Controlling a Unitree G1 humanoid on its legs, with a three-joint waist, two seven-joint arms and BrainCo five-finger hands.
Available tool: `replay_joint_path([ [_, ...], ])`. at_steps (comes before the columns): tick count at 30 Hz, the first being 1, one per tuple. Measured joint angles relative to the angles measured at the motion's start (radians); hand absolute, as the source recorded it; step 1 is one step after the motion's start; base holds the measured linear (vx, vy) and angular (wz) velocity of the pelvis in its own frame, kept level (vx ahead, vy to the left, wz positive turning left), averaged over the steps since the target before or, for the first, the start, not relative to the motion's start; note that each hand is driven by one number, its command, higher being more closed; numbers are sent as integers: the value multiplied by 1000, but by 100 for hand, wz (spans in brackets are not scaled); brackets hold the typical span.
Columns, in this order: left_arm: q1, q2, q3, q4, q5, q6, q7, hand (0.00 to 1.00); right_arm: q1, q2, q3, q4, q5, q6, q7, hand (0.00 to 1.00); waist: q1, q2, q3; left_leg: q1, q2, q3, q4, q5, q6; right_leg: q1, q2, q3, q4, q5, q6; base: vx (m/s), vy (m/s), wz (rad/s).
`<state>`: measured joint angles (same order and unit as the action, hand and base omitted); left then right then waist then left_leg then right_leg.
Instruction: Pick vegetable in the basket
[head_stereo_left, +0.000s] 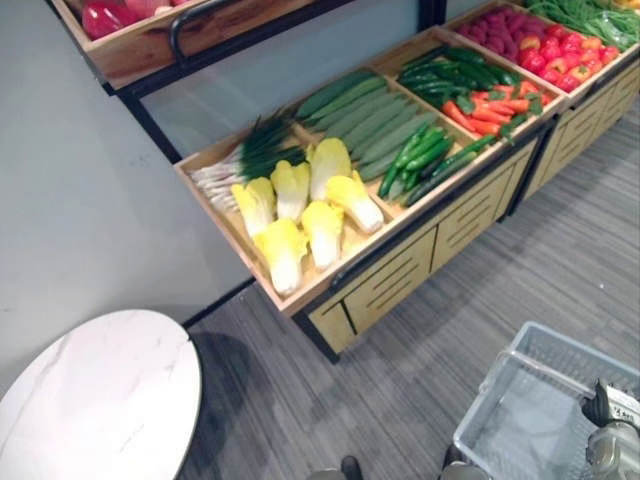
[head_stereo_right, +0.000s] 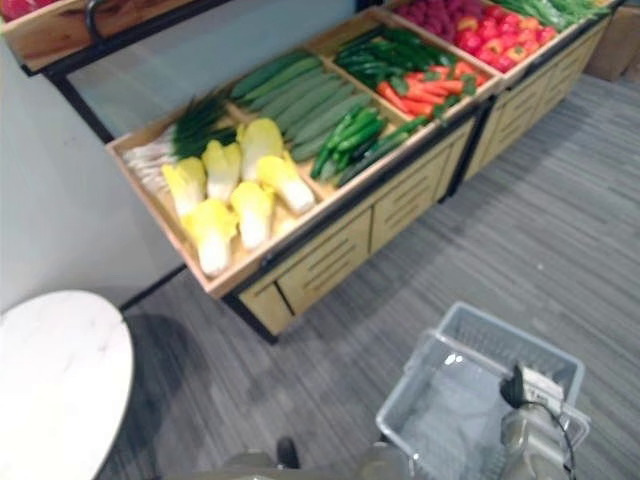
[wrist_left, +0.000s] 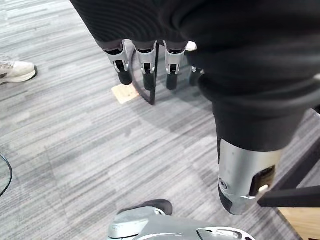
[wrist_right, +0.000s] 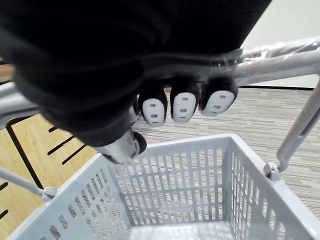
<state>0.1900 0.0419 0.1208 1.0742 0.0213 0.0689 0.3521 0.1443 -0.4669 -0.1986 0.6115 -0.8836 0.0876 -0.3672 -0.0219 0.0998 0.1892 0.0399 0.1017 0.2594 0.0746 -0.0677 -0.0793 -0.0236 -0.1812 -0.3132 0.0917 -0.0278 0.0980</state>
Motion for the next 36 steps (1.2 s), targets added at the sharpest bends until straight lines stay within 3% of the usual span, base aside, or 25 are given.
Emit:
replay_joint_path([
  [2, -3, 2, -12, 0, 1, 0, 0, 0, 0, 4, 0, 25, -1, 0, 0, 100, 2, -8, 3, 8, -4, 5, 1, -31, 18, -17, -4, 19, 44, -26, 11, 34, 79, -21],
  [4, -6, 39, -48, 1, 2, 2, -3, 0, 9, 36, 6, 37, -2, 14, 3, 100, 1, -57, 3, 30, -32, 27, 22, -75, 26, -68, -64, 51, 199, -97, 31, 22, 102, -21],
  [7, -12, 67, -90, 0, 3, 5, -3, 0, 14, 52, 7, 38, 0, 24, 2, 100, -7, -80, 7, 53, -53, 33, 29, -105, 46, -149, -86, 145, 387, -91, 36, 47, 99, -11],
  [9, -29, 81, -96, -1, 3, 6, -1, 0, 19, 67, 6, 38, 2, 30, 2, 100, -12, -83, 13, 77, -38, 22, 24, -103, 55, -192, -80, 184, 465, -68, 23, 124, 30, 9],
  [10, -42, 81, -96, -2, 3, 6, 1, 0, 18, 76, 6, 38, 2, 31, 2, 100, -18, -82, 13, 78, -20, 12, 24, -103, 50, -191, -59, 186, 411, -94, -6, 137, -11, 16],
  [11, -51, 83, -95, -2, 3, 5, 1, 0, 14, 79, 6, 38, 2, 31, 2, 100, -21, -75, 12, 77, -11, 5, 24, -104, 49, -191, -50, 188, 373, -95, -8, 133, -58, 31],
  [13, -74, 92, -94, -3, 3, 5, 2, 0, 8, 90, 6, 37, 3, 31, 1, 100, -32, -92, 31, 78, 14, -20, 26, -104, 32, -201, -24, 218, 270, -84, -5, 158, -146, 42],
  [14, -79, 102, -94, -6, 4, 5, 3, 0, 12, 101, -1, 33, 20, 32, 1, 100, -37, -107, 39, 82, 27, -37, 35, -110, 7, -204, -17, 250, 197, -59, 9, 261, -286, 48],
  [16, -73, 123, -86, -14, 13, 5, 2, 0, 30, 127, -17, 33, 22, 33, -2, 100, -35, -165, 34, 92, 23, -63, 46, -128, -37, -196, -29, 285, 113, 70, 27, 232, -292, 41],
  [17, -82, 112, -79, -10, 25, 6, 3, 0, 23, 127, -37, 36, 22, 40, -1, 100, -31, -135, 43, 97, 59, -83, 49, -129, -62, -196, 1, 259, 155, 67, 18, 224, -317, 25],
  [19, -88, 79, -74, -11, 26, 2, 4, 0, 6, 104, -42, 27, 21, 42, -6, 100, -32, -86, 43, 105, 103, -86, 9, -105, -97, -231, 39, 233, 223, 4, -9, 249, -287, 14],
  [20, -90, 78, -74, -11, 26, 3, 5, 0, 4, 103, -43, 27, 21, 43, -6, 100, -32, -82, 41, 105, 104, -86, 5, -99, -99, -236, 39, 231, 232, -4, -12, 167, -188, 18],
  [23, -87, 68, -56, -10, 25, 0, 6, 0, 6, 102, -56, 28, 22, 38, -6, 100, -32, -74, 37, 103, 111, -86, 4, -43, -114, -234, 35, 206, 261, -46, -24, 100, -168, 21],
  [26, -82, 60, -8, -9, 20, 0, 20, 0, 17, 104, -57, 33, 27, 31, -6, 100, -33, -79, 35, 31, 125, -131, 150, -32, -108, -195, 22, 160, 251, -85, -39, 38, -115, 41],
  [28, -76, 60, -5, -11, 20, 0, 34, 0, 38, 101, -59, 34, 30, 31, -17, 100, -31, -88, 36, -45, 123, -134, 306, 34, -86, -137, -2, 125, 214, -87, -41, 28, -132, 50],
  [31, -67, 54, -2, -28, 17, 1, 39, 0, 55, 90, -63, 33, 30, 29, -25, 100, -29, -93, 39, -78, 127, -120, 372, 131, -77, -74, -12, 100, 164, -86, -42, 30, -116, 32],
  [34, -58, 45, 16, -69, -13, 1, 68, 0, 61, 91, -67, 29, 30, 15, -33, 100, -30, -94, 38, -91, 127, -101, 335, 105, -70, -56, -13, 99, 135, -83, -45, 68, -69, 17],
  [36, -59, 29, 53, -142, -20, -3, 123, 0, 73, 92, -69, 27, 30, 12, -53, 100, -28, -94, 38, -86, 101, -118, 184, 60, -82, -67, -13, 100, 134, -76, -55, 48, 8, 11],
])
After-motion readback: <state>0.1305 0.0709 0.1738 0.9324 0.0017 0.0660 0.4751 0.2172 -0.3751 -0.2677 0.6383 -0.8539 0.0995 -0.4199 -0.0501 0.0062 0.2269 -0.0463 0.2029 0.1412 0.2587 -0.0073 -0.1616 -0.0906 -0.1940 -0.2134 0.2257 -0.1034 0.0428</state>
